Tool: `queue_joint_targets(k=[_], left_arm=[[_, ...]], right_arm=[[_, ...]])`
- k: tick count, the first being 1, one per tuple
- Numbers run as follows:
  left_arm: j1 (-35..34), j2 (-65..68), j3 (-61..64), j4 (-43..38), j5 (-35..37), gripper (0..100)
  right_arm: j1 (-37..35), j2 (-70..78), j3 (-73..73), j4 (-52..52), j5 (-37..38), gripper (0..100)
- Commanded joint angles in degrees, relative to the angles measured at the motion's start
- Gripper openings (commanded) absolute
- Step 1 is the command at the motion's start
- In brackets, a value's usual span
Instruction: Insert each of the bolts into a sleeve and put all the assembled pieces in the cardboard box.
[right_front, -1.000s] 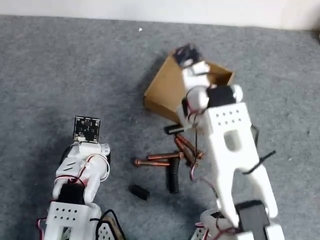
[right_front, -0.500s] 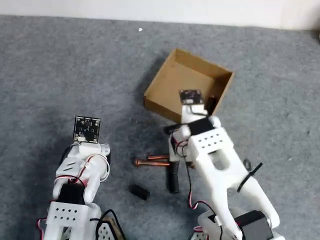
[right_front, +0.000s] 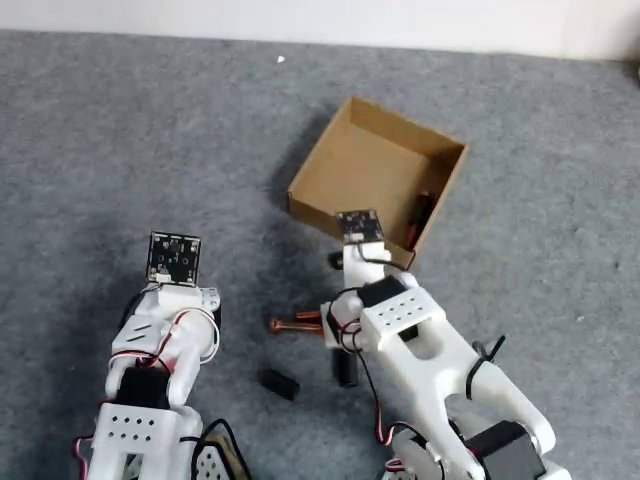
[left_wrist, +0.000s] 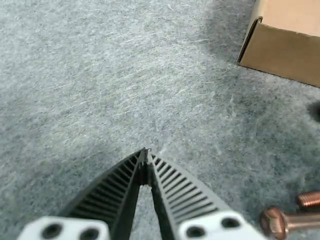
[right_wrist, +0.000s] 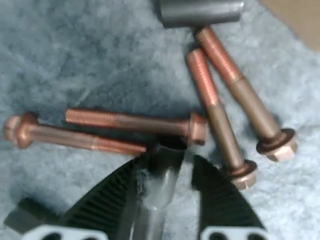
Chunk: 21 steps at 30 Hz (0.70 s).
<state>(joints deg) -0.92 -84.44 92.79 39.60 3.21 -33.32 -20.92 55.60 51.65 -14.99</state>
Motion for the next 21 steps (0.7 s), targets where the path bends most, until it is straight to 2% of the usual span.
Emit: queue_joint_targets(k=[1, 10, 16, 21], left_arm=[[-0.31, -0.48, -0.13, -1.32, -0.35, 1], [-0.22, -0.48, 0.75, -1.49, -0.35, 1], [-0.31, -0.48, 0.75, -1.49, -0.35, 1], [-0.04, -0.48, 0.13, -1.23, -0.26, 1]], right_arm=[[-0.48, -2.15, 0.13, -0.84, -0.44, 5.1], [-0.13, -2.95, 1.8, -1.98, 0.18, 0.4], [4.62, -5.76, -3.38, 7.16, 4.84, 0.5], [8.4, -18.42, -7.25, 13.05, 5.36, 0.5]])
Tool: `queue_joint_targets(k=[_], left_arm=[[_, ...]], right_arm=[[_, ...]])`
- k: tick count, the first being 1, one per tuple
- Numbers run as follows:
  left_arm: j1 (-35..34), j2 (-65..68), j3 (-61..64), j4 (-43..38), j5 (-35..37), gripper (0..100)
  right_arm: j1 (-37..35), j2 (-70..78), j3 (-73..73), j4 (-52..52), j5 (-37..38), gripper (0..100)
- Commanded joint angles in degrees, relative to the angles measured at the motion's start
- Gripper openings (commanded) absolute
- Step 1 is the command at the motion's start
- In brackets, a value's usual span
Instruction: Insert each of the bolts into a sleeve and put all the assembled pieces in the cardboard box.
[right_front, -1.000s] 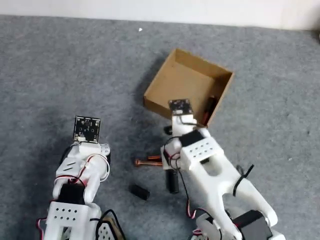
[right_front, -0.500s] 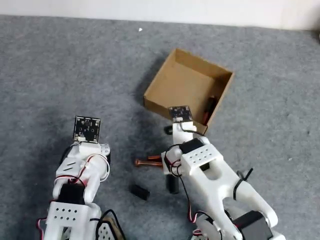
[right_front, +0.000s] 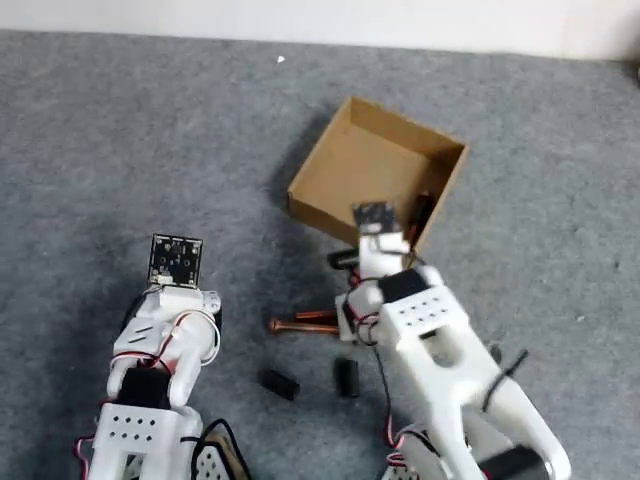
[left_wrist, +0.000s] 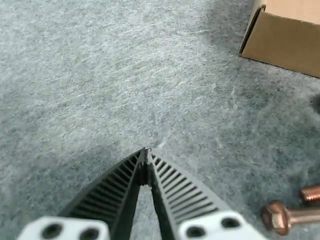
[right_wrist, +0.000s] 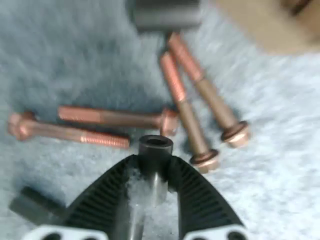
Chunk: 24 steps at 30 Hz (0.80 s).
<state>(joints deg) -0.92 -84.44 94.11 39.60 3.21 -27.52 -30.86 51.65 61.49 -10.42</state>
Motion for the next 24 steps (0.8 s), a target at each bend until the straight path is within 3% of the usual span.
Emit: queue_joint_targets(k=[1, 5, 10, 16, 24], left_arm=[[-0.22, -0.48, -1.27, -1.23, -0.26, 1], [-0.4, -0.48, -4.44, 0.88, -0.09, 1], [0.57, 0.04, -16.57, 14.77, 0.97, 1], [8.57, 1.36, -28.7, 24.88, 2.11, 1], [20.18, 30.29, -45.05, 30.24, 1.67, 1]], right_arm=[[3.03, -11.47, -3.21, 3.82, 0.79, 0.5], [5.93, -21.85, -0.04, 3.82, 0.7, 0.5], [12.26, -28.7, 7.78, -3.12, 0.35, 0.5], [19.47, -29.41, 16.13, -14.46, -3.52, 0.5], [28.53, -29.67, 16.66, -16.22, -8.18, 0.5]])
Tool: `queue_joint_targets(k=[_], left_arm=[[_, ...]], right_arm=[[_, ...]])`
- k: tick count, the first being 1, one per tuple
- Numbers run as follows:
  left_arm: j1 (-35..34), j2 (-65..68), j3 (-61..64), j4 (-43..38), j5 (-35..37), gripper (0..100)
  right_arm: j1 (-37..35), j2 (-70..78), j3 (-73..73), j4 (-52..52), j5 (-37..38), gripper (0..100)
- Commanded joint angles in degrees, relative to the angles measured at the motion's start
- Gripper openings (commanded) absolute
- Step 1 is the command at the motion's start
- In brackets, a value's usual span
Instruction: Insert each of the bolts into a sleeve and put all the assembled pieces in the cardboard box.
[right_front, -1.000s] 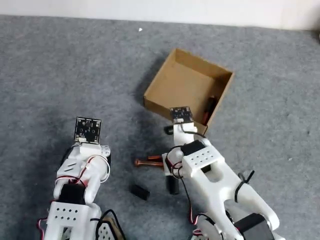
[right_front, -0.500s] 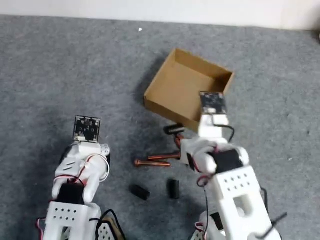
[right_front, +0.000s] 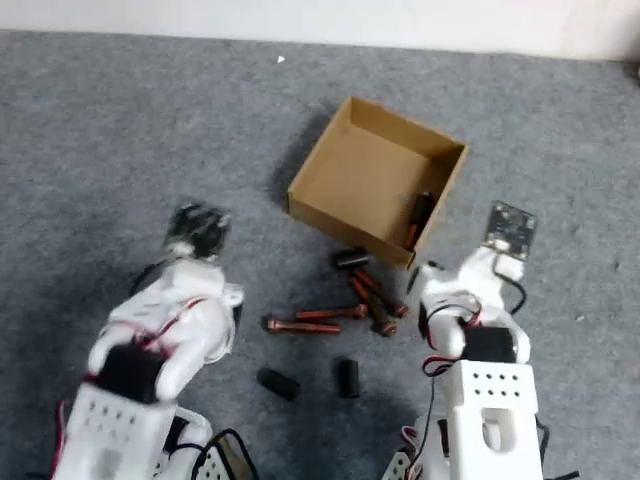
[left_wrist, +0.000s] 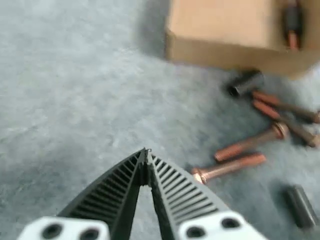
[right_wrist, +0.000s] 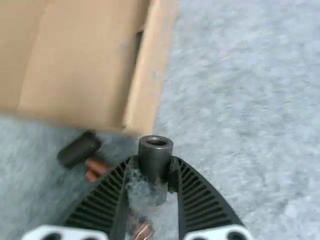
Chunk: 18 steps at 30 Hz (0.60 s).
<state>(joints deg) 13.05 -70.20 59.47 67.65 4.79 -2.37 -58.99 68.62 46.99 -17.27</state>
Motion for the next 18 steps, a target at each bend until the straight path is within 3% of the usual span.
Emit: queue_joint_targets(k=[1, 8, 13, 18], left_arm=[[7.87, 20.62, -12.7, 2.2, -0.62, 2], [13.67, 46.37, -24.57, 1.58, -14.77, 16], [13.85, 59.21, -29.76, -3.69, -18.2, 17], [18.42, 67.21, -33.01, -5.27, -20.13, 17]], right_arm=[[4.35, -1.54, -0.31, -1.71, -1.32, 0.5], [9.45, -1.63, -0.4, -1.98, -1.32, 0.5], [13.32, -1.63, 0.13, -6.9, -1.05, 0.5], [14.37, -1.63, 0.13, -7.43, -0.97, 0.5]])
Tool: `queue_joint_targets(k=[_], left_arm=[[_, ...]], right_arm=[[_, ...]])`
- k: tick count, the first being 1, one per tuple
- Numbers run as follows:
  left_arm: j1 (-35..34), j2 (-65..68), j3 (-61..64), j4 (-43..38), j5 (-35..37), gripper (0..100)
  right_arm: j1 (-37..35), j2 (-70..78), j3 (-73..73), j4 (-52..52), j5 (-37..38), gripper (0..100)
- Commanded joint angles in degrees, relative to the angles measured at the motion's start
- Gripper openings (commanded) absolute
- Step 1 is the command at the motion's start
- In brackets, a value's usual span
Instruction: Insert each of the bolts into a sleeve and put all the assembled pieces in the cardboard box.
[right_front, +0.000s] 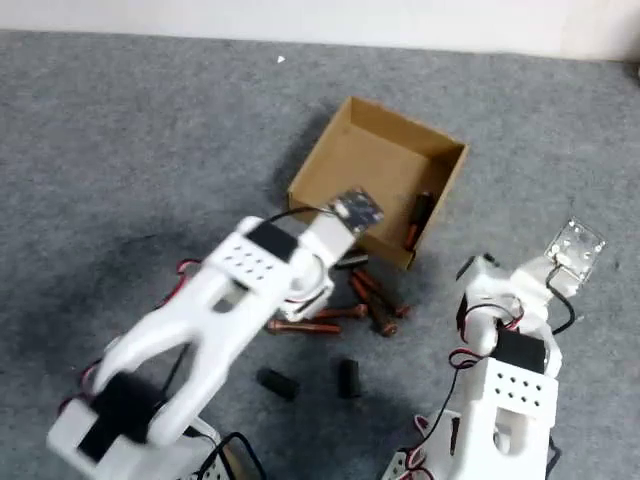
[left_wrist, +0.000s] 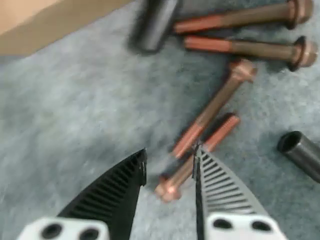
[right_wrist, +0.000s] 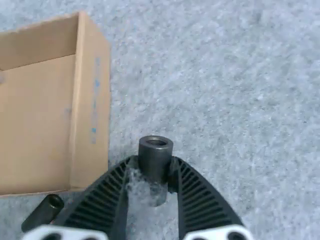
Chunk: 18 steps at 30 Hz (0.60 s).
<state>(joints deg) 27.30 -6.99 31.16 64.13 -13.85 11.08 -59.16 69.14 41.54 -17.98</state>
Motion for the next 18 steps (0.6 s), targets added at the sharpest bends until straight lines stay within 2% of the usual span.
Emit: queue_joint_targets(k=[1, 6, 15, 18], left_arm=[[5.23, 4.97, -5.32, -1.76, -1.49, 17], [8.13, 7.78, -6.11, -5.01, -1.41, 17], [8.31, 15.6, -6.37, -12.13, -1.49, 17], [8.31, 17.89, -8.92, -11.6, -1.32, 17]], right_arm=[[0.92, -1.45, -0.4, -1.98, -0.26, 0.5], [0.92, -1.45, -0.4, -1.98, -0.26, 0.5], [0.92, -1.45, -0.4, -1.98, -0.26, 0.5], [0.75, -1.45, -0.4, -1.98, -0.18, 0.5]])
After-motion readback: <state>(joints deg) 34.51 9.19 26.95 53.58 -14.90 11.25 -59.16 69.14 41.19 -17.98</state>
